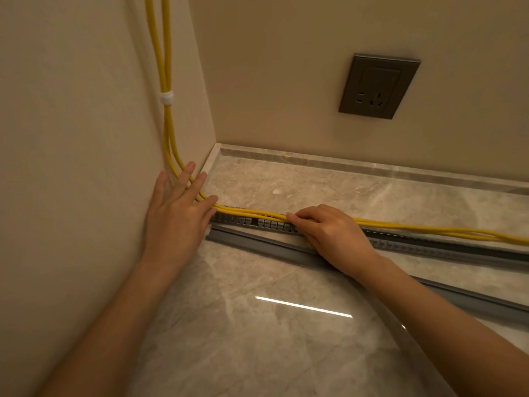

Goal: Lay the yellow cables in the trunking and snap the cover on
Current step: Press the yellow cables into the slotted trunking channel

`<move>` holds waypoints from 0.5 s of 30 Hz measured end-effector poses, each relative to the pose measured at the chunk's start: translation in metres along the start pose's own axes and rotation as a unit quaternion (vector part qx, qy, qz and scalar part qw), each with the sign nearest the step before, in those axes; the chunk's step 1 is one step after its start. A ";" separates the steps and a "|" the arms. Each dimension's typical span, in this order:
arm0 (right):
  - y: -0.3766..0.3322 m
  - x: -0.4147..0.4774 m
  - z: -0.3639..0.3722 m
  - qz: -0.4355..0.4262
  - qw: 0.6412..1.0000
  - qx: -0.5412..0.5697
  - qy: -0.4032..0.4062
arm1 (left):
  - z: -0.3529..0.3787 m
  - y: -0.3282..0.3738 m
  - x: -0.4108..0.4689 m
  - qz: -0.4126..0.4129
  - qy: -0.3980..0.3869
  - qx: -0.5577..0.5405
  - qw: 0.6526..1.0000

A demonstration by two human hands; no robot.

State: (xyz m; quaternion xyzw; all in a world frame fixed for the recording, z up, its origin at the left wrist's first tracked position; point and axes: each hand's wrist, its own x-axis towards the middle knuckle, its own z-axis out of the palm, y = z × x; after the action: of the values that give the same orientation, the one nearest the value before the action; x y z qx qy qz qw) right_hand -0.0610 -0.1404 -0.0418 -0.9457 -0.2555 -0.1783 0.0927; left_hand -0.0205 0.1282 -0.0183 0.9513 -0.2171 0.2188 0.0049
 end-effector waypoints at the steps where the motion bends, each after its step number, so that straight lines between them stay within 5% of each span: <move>1: 0.002 -0.001 -0.001 -0.002 1.000 0.004 0.001 | 0.000 0.002 0.000 -0.002 -0.001 -0.005 1.000; 15: 0.007 -0.021 -0.020 0.048 0.997 0.059 -0.024 | -0.002 0.025 0.007 0.015 -0.005 -0.073 0.997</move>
State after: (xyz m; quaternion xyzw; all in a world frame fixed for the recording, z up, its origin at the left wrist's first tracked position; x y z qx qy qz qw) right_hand -0.0803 -0.1617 -0.0322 -0.9537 -0.2224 -0.1351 0.1505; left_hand -0.0258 0.1024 -0.0157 0.9460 -0.2473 0.1976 0.0704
